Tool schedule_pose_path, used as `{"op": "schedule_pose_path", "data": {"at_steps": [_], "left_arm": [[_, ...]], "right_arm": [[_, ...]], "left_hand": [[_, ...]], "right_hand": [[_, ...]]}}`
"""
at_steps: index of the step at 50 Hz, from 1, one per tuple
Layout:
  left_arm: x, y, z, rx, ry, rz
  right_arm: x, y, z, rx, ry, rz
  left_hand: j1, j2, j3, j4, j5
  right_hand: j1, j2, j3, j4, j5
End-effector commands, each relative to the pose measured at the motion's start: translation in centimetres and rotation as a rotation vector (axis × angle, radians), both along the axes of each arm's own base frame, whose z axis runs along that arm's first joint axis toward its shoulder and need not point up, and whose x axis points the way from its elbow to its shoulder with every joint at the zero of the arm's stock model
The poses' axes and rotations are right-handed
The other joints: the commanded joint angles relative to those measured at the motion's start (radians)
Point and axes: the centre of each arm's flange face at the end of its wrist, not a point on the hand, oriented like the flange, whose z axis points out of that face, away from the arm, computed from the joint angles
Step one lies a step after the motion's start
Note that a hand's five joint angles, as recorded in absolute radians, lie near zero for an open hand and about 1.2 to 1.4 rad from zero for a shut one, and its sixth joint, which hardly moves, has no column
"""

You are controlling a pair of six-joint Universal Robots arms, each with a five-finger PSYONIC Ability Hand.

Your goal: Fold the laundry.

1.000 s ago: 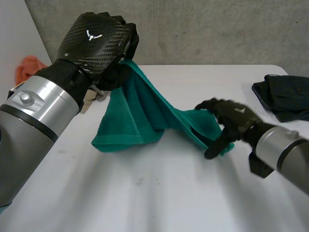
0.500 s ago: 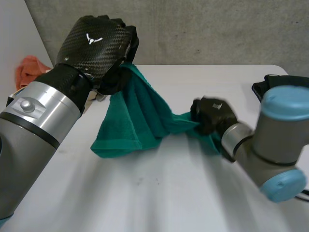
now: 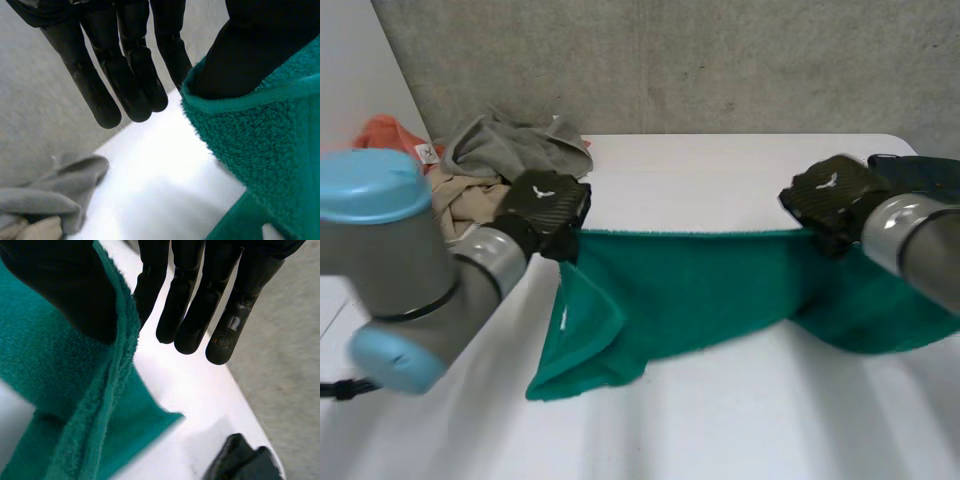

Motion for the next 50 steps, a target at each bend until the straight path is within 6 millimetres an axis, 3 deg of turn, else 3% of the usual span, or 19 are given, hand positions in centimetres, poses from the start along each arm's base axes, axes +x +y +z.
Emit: {"op": "schedule_pose_path", "data": {"at_steps": [1,6,10,11,13,18,22,26,27,30,33,34,35,38,39,43,45,46,50], "left_arm": [[-2.3,-6.2,0.3,-0.227,-0.092,0.009],[-2.7,-9.4,7.4,-0.567,0.013,0.097],[-2.5,-9.0,13.6,-0.822,0.154,0.145],[-2.1,-8.2,16.0,-0.906,0.200,0.158],[-1.8,-7.2,17.3,-0.953,0.231,0.157],[-0.8,-4.8,18.0,-0.953,0.244,0.139],[0.1,-3.2,16.1,-0.857,0.217,0.123],[0.9,-1.9,11.9,-0.709,0.160,0.107],[1.1,-1.5,9.8,-0.647,0.130,0.095],[1.7,-0.6,5.7,-0.535,0.074,0.083],[2.0,0.0,3.0,-0.464,0.037,0.071],[2.0,0.1,0.6,-0.400,0.006,0.063],[1.9,0.2,-0.7,-0.367,-0.010,0.058],[1.5,0.4,-4.3,-0.273,-0.056,0.038],[1.5,0.4,-4.8,-0.260,-0.062,0.036],[1.6,0.3,-5.5,-0.244,-0.071,0.039],[1.7,0.2,-5.5,-0.245,-0.071,0.043],[1.7,0.1,-5.2,-0.253,-0.067,0.046],[1.8,-0.1,-4.2,-0.274,-0.051,0.057]], "right_arm": [[3.0,-5.4,-1.1,-0.165,-0.003,-0.056],[4.2,-8.9,4.5,-0.533,-0.162,-0.091],[4.1,-8.7,10.9,-0.836,-0.299,-0.104],[3.9,-8.1,12.7,-0.924,-0.336,-0.101],[3.7,-7.5,13.9,-0.970,-0.356,-0.099],[3.3,-5.6,14.9,-0.974,-0.358,-0.084],[2.9,-4.7,13.0,-0.880,-0.315,-0.069],[2.5,-3.8,9.0,-0.700,-0.240,-0.067],[2.3,-3.2,7.0,-0.612,-0.209,-0.062],[2.0,-2.1,3.7,-0.471,-0.164,-0.057],[1.6,-0.9,0.2,-0.322,-0.140,-0.058],[1.5,-0.7,-0.7,-0.287,-0.137,-0.059],[1.5,-0.6,-2.8,-0.217,-0.135,-0.061],[1.7,-0.8,-5.9,-0.127,-0.146,-0.052],[1.8,-1.2,-7.2,-0.086,-0.165,-0.049],[2.1,-1.6,-8.5,-0.021,-0.250,-0.044],[2.1,-1.6,-9.0,0.012,-0.281,-0.055],[1.8,-1.9,-9.2,0.041,-0.318,-0.080],[0.2,-3.0,-9.1,0.099,-0.427,-0.176]], "left_hand": [[0.246,0.198,0.203,0.194,0.240],[0.246,0.198,0.203,0.194,0.240],[0.246,0.198,0.203,0.194,0.240],[0.246,0.198,0.203,0.194,0.240],[0.246,0.198,0.203,0.194,0.240],[0.246,0.198,0.203,0.194,0.240],[0.246,0.198,0.203,0.194,0.240],[0.246,0.198,0.203,0.194,0.240],[0.246,0.198,0.203,0.194,0.240],[0.246,0.198,0.203,0.194,0.240],[0.246,0.198,0.203,0.194,0.240],[0.246,0.198,0.203,0.194,0.240],[0.246,0.198,0.203,0.194,0.240],[0.246,0.198,0.203,0.194,0.240],[0.246,0.198,0.203,0.194,0.240],[0.246,0.198,0.203,0.194,0.240],[0.246,0.198,0.203,0.194,0.240],[0.246,0.198,0.203,0.194,0.240],[0.246,0.198,0.203,0.194,0.240]], "right_hand": [[0.408,0.218,0.211,0.209,0.231],[0.408,0.218,0.211,0.209,0.231],[0.408,0.218,0.211,0.209,0.231],[0.408,0.218,0.211,0.209,0.231],[0.408,0.218,0.211,0.209,0.231],[0.408,0.218,0.211,0.209,0.231],[0.408,0.218,0.211,0.209,0.231],[0.408,0.218,0.211,0.209,0.231],[0.408,0.218,0.211,0.209,0.231],[0.408,0.218,0.211,0.209,0.231],[0.408,0.218,0.211,0.209,0.231],[0.408,0.218,0.211,0.209,0.231],[0.408,0.218,0.211,0.209,0.231],[0.408,0.218,0.211,0.209,0.231],[0.408,0.218,0.211,0.209,0.231],[0.391,0.202,0.195,0.192,0.215],[0.023,-0.166,-0.174,-0.176,-0.153],[-0.307,-0.497,-0.504,-0.506,-0.484],[-0.793,-0.983,-0.990,-0.993,-0.970]]}}
